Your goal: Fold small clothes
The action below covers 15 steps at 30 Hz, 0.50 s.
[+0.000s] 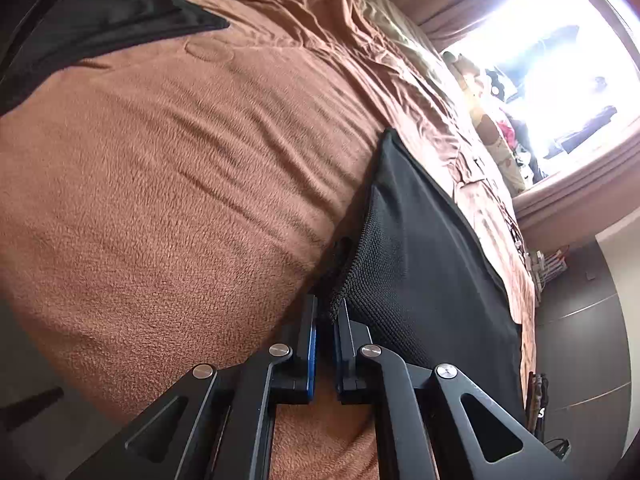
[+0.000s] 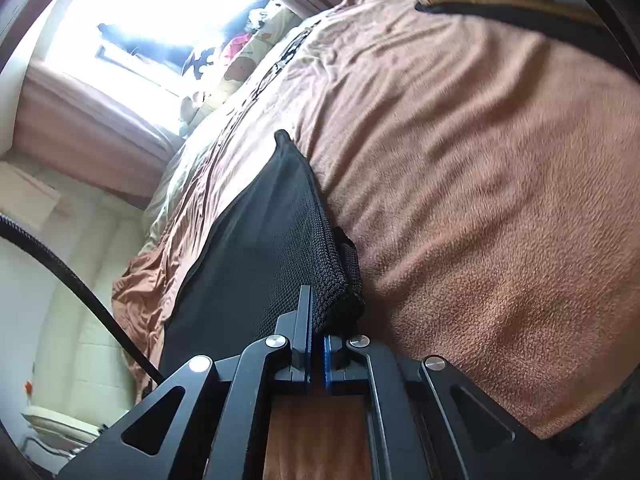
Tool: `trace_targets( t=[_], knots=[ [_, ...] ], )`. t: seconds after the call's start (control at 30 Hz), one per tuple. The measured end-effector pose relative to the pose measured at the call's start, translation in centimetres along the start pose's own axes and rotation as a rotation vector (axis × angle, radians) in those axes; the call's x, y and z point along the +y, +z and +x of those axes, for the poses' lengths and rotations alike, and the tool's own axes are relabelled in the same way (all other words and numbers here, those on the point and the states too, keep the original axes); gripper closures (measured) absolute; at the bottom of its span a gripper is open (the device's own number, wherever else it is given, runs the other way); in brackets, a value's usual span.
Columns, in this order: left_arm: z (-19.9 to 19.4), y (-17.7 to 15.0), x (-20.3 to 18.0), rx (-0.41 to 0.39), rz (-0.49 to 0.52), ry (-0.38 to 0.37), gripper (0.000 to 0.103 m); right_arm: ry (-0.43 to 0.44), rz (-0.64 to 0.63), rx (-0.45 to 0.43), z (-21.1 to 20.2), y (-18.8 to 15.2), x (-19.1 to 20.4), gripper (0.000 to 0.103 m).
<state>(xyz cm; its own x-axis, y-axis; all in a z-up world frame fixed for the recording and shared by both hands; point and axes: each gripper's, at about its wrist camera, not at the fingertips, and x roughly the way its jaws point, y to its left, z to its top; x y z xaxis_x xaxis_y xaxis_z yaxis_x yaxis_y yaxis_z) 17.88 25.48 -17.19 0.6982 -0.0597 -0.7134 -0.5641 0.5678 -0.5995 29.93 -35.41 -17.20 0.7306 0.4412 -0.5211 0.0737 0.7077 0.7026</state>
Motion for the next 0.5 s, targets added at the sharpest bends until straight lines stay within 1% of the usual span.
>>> trace_targets(
  t=[0.2, 0.37, 0.5],
  knots=[
    [-2.3, 0.3, -0.3, -0.03, 0.017, -0.032, 0.097, -0.023, -0.046, 0.001, -1.3, -1.4, 1.6, 0.103],
    [-4.7, -0.2, 0.4, -0.041, 0.015, -0.059, 0.097, -0.007, -0.053, 0.013, -3.5, -1.8, 1.0, 0.103],
    [-5.6, -1.3, 1.4, -0.034, -0.003, -0.073, 0.097, -0.01, -0.051, 0.023, -4.7, -1.8, 0.3, 0.103]
  ],
)
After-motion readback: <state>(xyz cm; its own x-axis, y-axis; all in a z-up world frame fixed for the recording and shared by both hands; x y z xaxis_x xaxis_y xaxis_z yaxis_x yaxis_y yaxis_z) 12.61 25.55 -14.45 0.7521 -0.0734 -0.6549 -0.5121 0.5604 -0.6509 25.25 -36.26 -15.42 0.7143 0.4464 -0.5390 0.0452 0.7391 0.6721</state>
